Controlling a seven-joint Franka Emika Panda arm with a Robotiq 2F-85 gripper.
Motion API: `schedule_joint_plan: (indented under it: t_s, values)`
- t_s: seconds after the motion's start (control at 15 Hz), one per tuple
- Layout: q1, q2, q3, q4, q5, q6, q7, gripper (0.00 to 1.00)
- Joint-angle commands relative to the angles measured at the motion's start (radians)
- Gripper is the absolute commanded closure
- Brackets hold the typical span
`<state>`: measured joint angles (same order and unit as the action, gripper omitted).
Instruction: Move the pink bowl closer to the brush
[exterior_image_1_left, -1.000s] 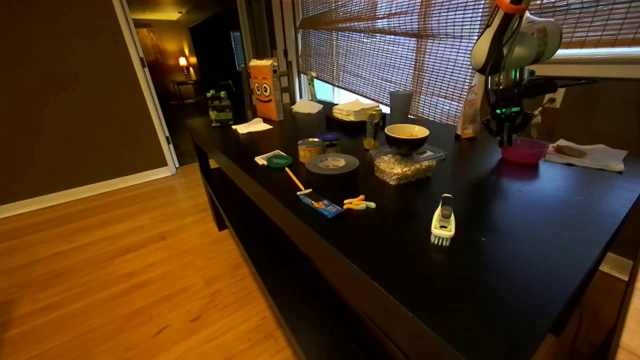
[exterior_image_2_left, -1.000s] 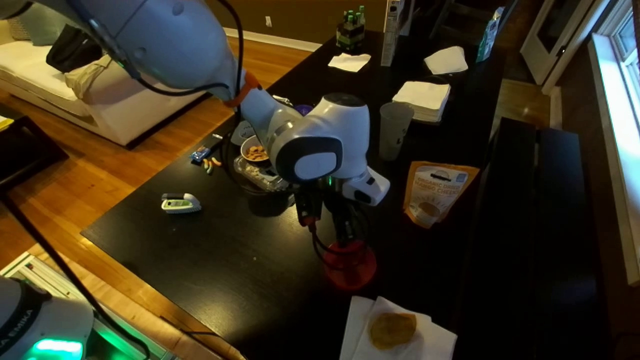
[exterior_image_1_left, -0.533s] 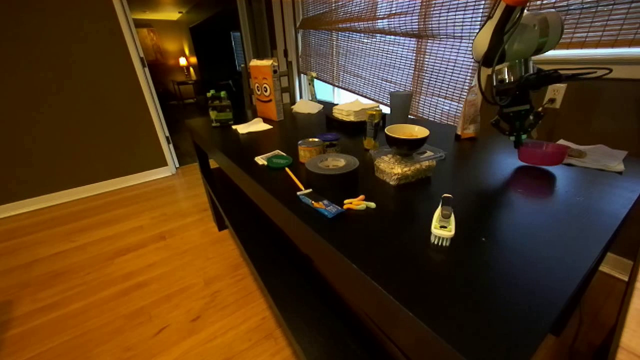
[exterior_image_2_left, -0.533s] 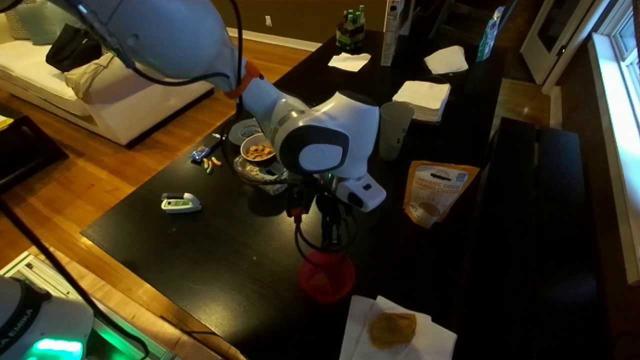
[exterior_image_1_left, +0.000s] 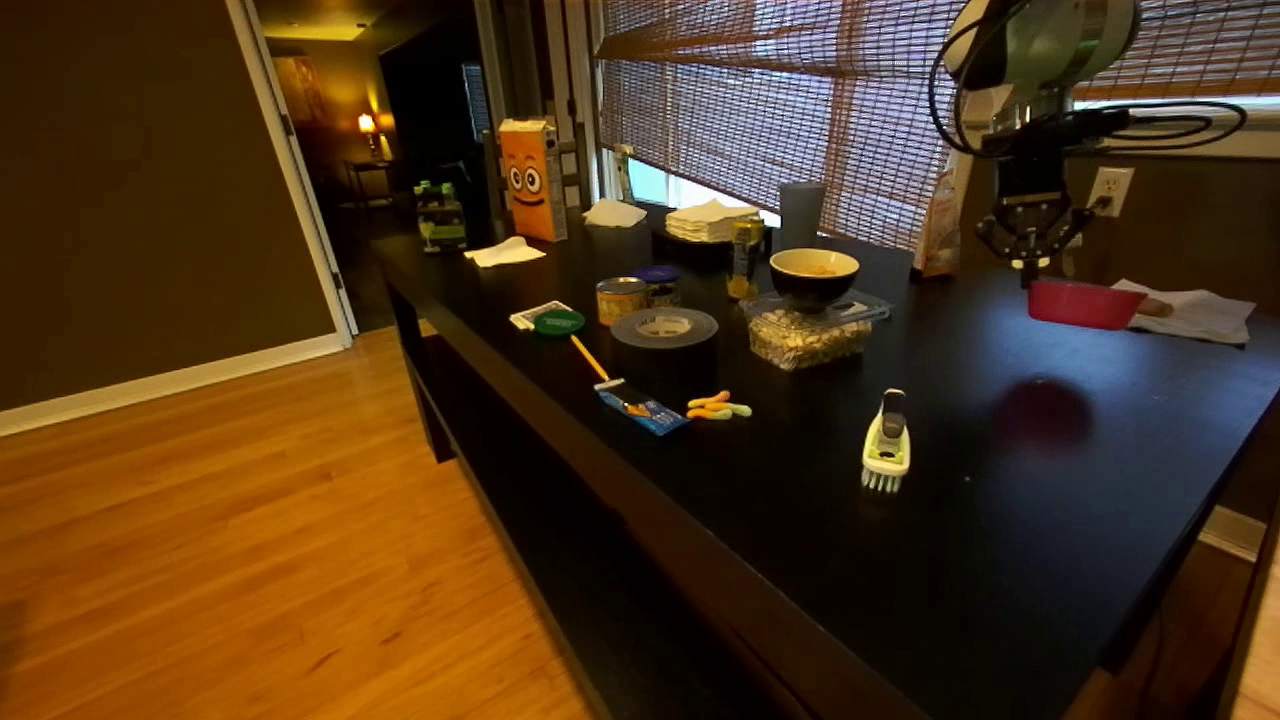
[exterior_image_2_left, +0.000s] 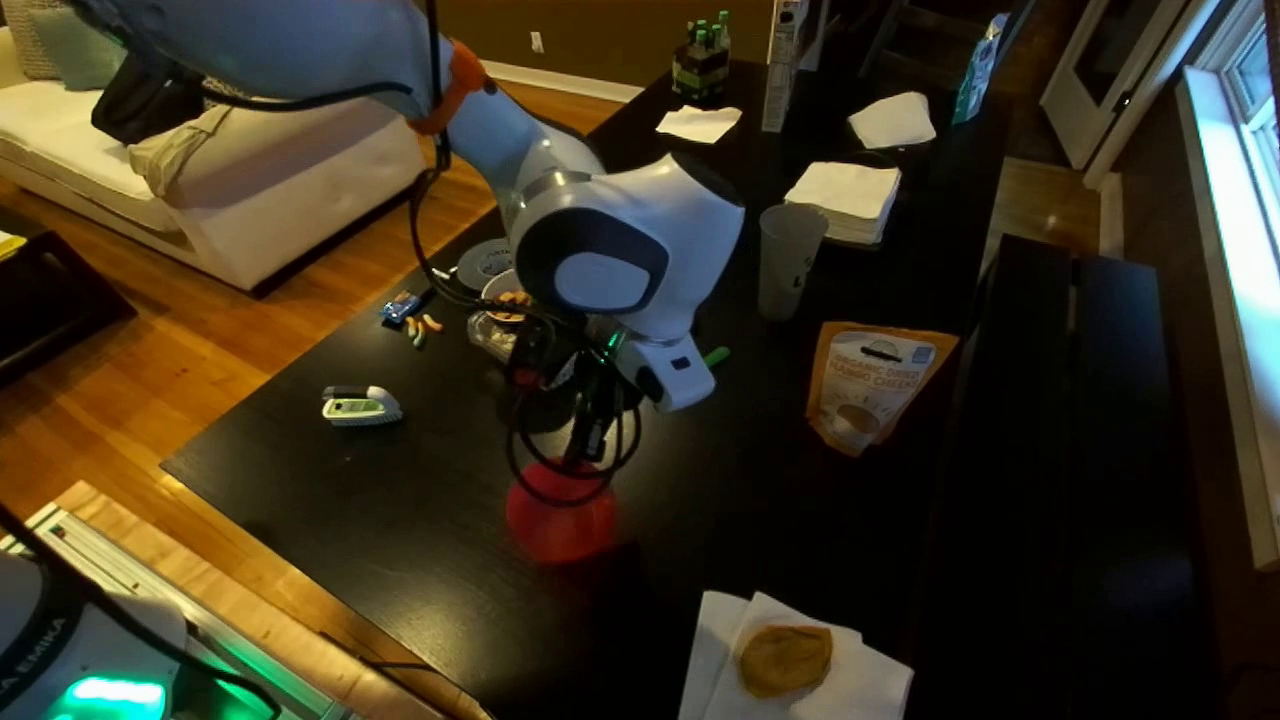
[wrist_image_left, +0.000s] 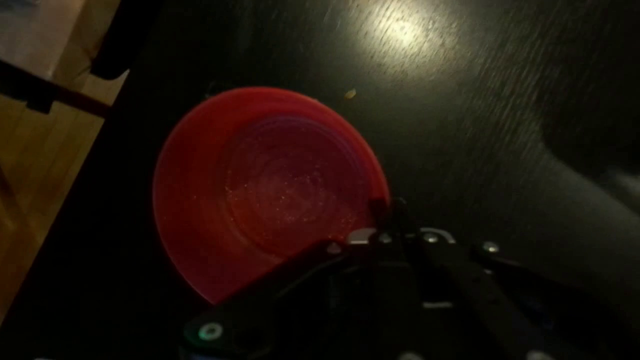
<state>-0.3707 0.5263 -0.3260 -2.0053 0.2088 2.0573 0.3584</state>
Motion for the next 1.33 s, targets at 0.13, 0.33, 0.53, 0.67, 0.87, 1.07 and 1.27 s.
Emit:
schedule_joint_plan:
  t_s: [0.13,0.33,0.53,0.67,0.87,1.07,1.27]
  values:
    - [0.028,-0.178,0.066,-0.24,0.166,0.086,-0.064,0.99]
    - [0.042,-0.131,0.062,-0.191,0.16,0.064,-0.045,0.97]
    - [0.053,-0.167,0.067,-0.225,0.169,0.073,-0.045,0.97]
    - [0.063,-0.182,0.064,-0.246,0.164,0.099,-0.027,0.99]
    - [0.086,-0.217,0.064,-0.311,0.158,0.148,-0.011,0.99]
    - [0.104,-0.238,0.064,-0.385,0.168,0.197,0.005,0.99]
    - [0.118,-0.269,0.08,-0.467,0.205,0.269,0.0,0.99]
